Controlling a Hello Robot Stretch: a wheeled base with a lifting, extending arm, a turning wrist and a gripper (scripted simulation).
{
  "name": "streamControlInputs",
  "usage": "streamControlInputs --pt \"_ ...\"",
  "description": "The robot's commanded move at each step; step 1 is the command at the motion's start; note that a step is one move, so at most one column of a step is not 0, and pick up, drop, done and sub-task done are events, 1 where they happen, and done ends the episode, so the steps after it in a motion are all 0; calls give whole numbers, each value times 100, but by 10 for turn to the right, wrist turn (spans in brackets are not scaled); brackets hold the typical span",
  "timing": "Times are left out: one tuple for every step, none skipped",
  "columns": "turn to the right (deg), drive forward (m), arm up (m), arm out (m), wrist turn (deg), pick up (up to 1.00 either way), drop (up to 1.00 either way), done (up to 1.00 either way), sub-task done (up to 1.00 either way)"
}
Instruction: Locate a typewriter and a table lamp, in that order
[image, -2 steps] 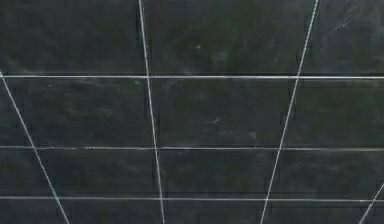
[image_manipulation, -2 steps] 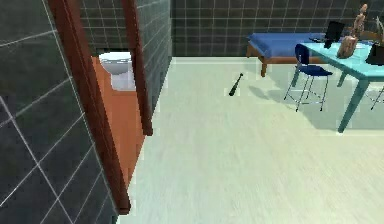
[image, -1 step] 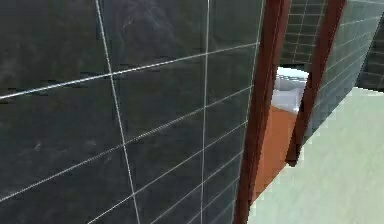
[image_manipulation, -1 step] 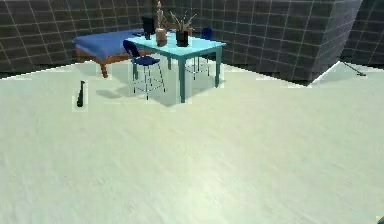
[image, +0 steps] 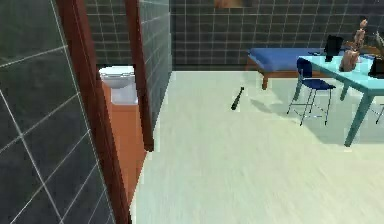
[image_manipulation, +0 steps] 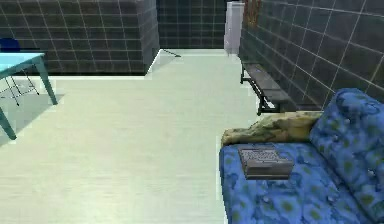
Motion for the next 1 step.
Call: streamControlInputs --pt "450 0 0 0 0 0 0 0 0"
